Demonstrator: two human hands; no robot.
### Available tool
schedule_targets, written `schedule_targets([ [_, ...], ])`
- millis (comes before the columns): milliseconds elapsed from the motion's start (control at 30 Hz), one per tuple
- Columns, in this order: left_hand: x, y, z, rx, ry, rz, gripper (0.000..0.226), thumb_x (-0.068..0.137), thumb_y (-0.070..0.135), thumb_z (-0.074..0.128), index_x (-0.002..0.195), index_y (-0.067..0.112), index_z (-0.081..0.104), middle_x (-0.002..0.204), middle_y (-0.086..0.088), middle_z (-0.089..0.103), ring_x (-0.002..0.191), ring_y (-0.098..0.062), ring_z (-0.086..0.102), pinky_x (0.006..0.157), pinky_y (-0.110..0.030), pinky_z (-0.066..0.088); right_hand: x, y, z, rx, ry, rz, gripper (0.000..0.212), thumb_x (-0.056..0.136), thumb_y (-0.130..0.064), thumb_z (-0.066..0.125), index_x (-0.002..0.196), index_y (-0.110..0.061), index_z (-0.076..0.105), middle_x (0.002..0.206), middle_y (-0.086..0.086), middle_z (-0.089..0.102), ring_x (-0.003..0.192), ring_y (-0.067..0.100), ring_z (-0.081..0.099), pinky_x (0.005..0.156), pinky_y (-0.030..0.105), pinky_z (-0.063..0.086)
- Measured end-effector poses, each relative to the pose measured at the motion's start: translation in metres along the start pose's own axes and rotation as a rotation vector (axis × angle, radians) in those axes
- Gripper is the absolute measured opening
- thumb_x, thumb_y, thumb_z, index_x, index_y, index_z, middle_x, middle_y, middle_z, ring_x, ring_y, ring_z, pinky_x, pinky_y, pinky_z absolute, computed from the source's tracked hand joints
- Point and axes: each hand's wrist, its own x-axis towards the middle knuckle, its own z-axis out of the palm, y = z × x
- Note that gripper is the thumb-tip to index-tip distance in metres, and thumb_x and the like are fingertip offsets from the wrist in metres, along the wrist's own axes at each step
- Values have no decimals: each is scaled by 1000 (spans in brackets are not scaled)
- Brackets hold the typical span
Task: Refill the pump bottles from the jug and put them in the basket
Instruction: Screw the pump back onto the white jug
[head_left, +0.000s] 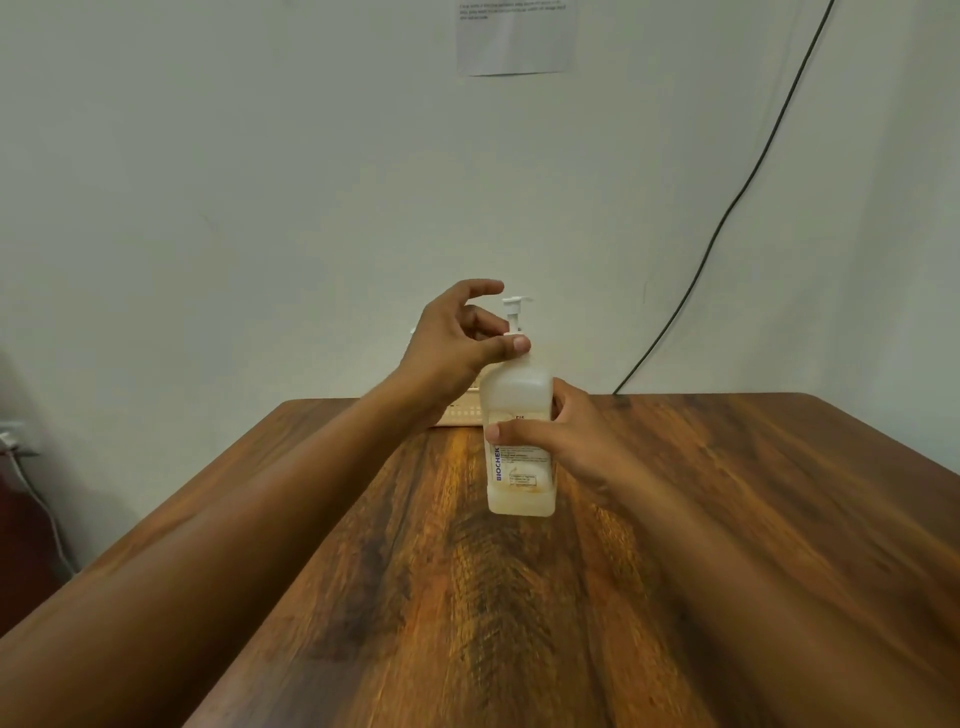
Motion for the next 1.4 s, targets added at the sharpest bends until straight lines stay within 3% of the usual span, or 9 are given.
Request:
schedule_targets([
  [267, 0, 2, -12, -215, -330, -98, 63, 98, -3, 60, 154, 13, 35, 126, -15, 73, 121, -27, 69, 109, -50, 49, -4, 1, -8, 110, -62, 0, 61, 65, -28, 92, 118, -29, 62, 103, -5, 77, 94, 18, 76, 74, 33, 62],
  [400, -1, 4, -3, -153, -183, -64, 69, 92, 15, 74, 152, 21, 42, 123, -9, 74, 117, -23, 70, 104, -46, 55, -2, -4, -6, 92, -46, -15, 59, 65, -31, 93, 116, -31, 63, 101, -8, 77, 91, 15, 76, 70, 29, 62],
  [567, 0, 8, 7, -27, -19, -21, 82, 74, 14, 91, 146, 24, 53, 89, -1, 65, 95, -21, 70, 85, -36, 62, -2, -10, -1, 60, -56, -34, 60, 64, -35, 92, 116, -34, 61, 103, -8, 76, 92, 14, 76, 73, 33, 63],
  [700, 2, 13, -6, -159, -230, -59, 93, 78, 4, 84, 157, 16, 36, 94, -7, 76, 112, -27, 73, 110, -52, 49, -9, -12, -8, 132, -137, -20, 61, 64, -36, 90, 118, -32, 62, 104, -5, 77, 97, 18, 75, 73, 29, 61],
  [867, -1, 14, -16, -285, -455, -91, 94, 88, 1, 71, 163, 18, 17, 124, -21, 73, 118, -33, 70, 99, -41, 57, -14, -8, -18, 244, -301, 60, 56, 75, -21, 87, 125, -20, 61, 108, 9, 76, 102, 31, 74, 78, 37, 61],
  [1033, -6, 12, -6, -173, -190, -95, 97, 74, 24, 84, 158, 24, 33, 123, -12, 72, 117, -26, 69, 107, -50, 53, -11, -8, -13, 147, -96, 21, 59, 68, -30, 91, 119, -30, 61, 103, -3, 77, 95, 20, 76, 78, 40, 64],
  [1200, -10, 12, 11, 92, 48, -28, 97, 68, 30, 95, 151, 29, 44, 100, -2, 66, 98, -17, 68, 89, -36, 60, -10, -6, -3, -2, 43, -48, 62, 66, -32, 93, 118, -33, 59, 105, -6, 75, 91, 10, 75, 77, 35, 64],
  [1300, -6, 16, 4, 73, 2, -61, 97, 70, 19, 94, 152, 29, 44, 92, -3, 73, 92, -19, 73, 100, -46, 56, -13, -7, -7, 62, -20, -52, 60, 64, -33, 92, 116, -33, 61, 101, -7, 77, 90, 13, 76, 70, 29, 63],
  [1400, -7, 21, -3, 33, -121, -97, 93, 75, 6, 89, 154, 26, 43, 109, -26, 72, 103, -29, 75, 110, -52, 49, -16, -7, -13, 136, -152, 14, 59, 65, -33, 91, 116, -32, 62, 101, -7, 77, 93, 18, 76, 69, 27, 61],
])
